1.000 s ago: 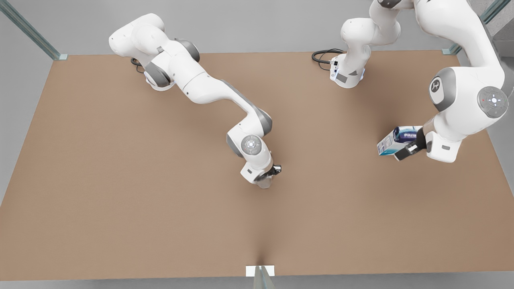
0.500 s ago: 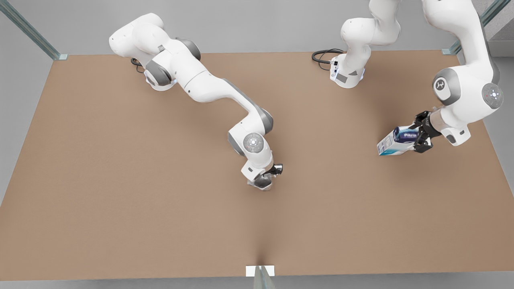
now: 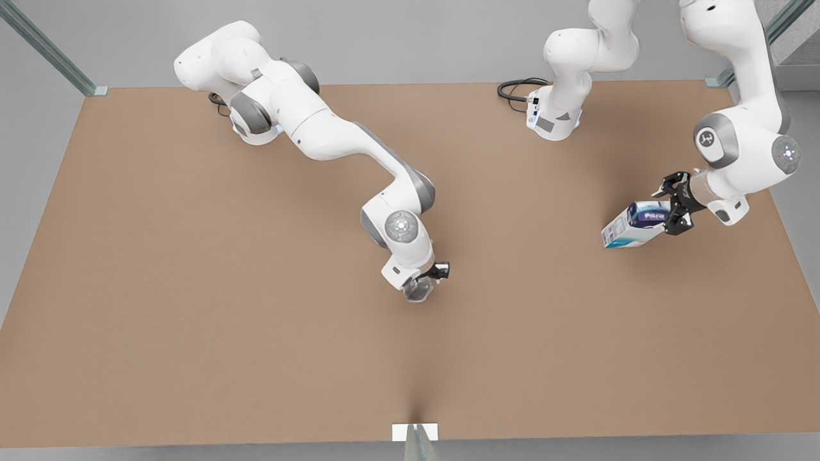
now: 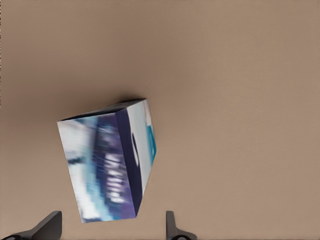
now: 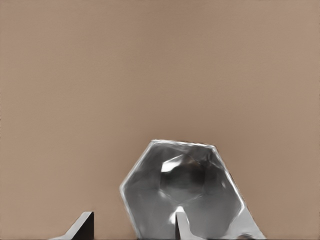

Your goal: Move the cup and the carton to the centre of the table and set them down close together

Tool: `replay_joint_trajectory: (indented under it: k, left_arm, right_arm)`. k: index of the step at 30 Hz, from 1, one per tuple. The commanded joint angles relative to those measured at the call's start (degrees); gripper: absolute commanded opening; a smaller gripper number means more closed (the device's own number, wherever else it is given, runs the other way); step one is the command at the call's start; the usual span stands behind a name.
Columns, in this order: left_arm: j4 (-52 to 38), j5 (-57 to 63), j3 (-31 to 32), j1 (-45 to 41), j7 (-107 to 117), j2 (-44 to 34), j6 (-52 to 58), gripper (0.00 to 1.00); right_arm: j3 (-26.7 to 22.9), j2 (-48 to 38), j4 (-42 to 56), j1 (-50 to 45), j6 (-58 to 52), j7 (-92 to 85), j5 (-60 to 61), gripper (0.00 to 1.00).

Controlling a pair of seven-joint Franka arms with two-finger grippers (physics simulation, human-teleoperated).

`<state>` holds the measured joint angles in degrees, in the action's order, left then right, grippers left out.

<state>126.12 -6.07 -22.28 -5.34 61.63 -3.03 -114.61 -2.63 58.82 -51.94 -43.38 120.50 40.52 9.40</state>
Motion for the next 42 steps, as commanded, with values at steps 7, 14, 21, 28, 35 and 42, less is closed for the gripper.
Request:
replay_joint_trajectory:
  k: [7,14,21,28,35,42]
  left_arm:
    - [0.7,0.0,-0.5,0.3,-0.3,0.7,-0.1,1.0]
    - [0.6,0.0,-0.8,0.4,-0.3,1.3,-0.1,1.0]
    - [0.7,0.0,-2.9,0.5,-0.3,2.8,-0.2,1.0]
    - [0.8,-2.7,-2.9,0.6,-0.3,6.1,-1.1,1.0]
    - [0.8,-3.9,-2.9,0.7,-0.7,8.2,-2.5,0.74]
    - [0.8,-3.9,-2.9,0.7,-0.7,8.4,-2.5,0.6]
  right_arm:
    - [-1.1,-3.1,-1.2,0.8,-1.6,-0.4,0.1,0.72]
    - [-3.5,-26.1,-25.5,8.3,-1.8,-10.4,-0.5,1.0]
    - [-5.9,-36.7,-29.0,17.4,-14.8,-24.3,-6.8,1.0]
    - [-3.4,-46.1,-32.1,35.2,-20.7,-35.6,-7.1,1.0]
    - [-3.1,-42.9,-25.0,39.4,-22.1,-37.5,-7.5,1.0]
    - [0.8,-41.4,-25.3,43.2,-21.3,-37.5,-8.3,1.0]
